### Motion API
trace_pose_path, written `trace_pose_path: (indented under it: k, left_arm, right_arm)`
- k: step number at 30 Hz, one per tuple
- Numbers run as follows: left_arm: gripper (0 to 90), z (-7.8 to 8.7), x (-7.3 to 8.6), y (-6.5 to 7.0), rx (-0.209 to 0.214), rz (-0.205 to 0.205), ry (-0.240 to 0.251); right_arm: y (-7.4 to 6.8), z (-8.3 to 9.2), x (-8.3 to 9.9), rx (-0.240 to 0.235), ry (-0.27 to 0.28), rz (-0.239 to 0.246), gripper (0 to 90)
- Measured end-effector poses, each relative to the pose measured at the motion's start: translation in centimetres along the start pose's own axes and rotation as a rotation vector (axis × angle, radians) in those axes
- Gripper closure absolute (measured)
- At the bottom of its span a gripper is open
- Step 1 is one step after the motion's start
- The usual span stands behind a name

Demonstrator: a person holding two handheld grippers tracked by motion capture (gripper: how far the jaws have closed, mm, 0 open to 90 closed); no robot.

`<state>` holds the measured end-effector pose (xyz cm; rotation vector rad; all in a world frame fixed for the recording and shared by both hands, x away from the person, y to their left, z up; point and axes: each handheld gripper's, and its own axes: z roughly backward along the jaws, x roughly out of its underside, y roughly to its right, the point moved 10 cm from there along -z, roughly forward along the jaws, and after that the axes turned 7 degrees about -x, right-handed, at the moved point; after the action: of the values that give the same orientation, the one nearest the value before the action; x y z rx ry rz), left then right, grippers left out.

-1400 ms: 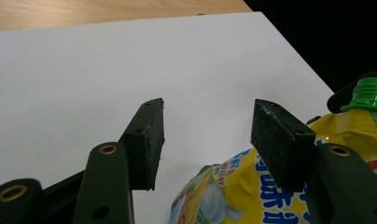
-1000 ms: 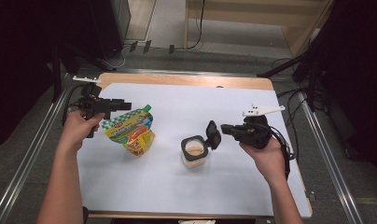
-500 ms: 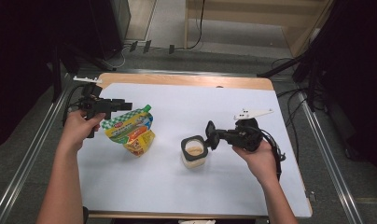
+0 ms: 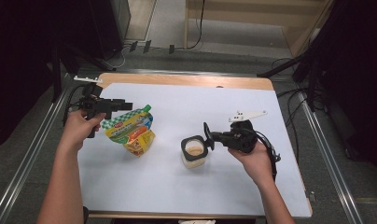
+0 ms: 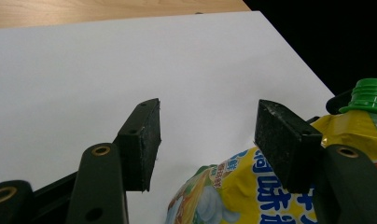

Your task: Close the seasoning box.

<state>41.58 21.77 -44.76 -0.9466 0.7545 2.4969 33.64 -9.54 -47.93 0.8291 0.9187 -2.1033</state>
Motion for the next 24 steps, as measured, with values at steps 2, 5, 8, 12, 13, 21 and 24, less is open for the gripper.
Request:
trace_pose_path:
  k: [2, 5, 8, 12, 13, 21, 24]
  left_arm:
    - [41.4, 0.0, 0.0, 0.0, 0.001, 0.000, 0.001]
    - [41.4, 0.0, 0.0, 0.1, 0.001, 0.000, 0.005]
    - [41.3, 0.0, 0.0, 0.1, 0.004, 0.004, 0.004]
    - [41.2, 0.1, 0.0, 0.1, 0.005, 0.003, 0.004]
    - [41.1, 0.1, 0.0, 0.1, 0.005, 0.002, 0.002]
    - [41.0, 0.0, 0.0, 0.1, 0.009, 0.001, 0.000]
    - [40.9, 0.0, 0.0, 0.2, 0.010, 0.000, 0.001]
  right_arm:
    - [-0.2, -0.2, 0.0, -0.003, 0.002, 0.009, 90.0]
    - [-0.5, -0.4, -0.1, -0.004, -0.004, 0.017, 90.0]
    - [-0.8, -0.6, -0.1, -0.011, -0.007, 0.024, 90.0]
    - [-1.0, -0.9, 0.0, -0.013, -0.010, 0.036, 90.0]
    - [-1.2, -1.2, 0.1, -0.013, -0.016, 0.043, 90.0]
    - [-1.9, -2.6, 0.7, -0.031, -0.059, 0.068, 90.0]
    - [-2.0, -2.9, 0.9, -0.030, -0.074, 0.080, 90.0]
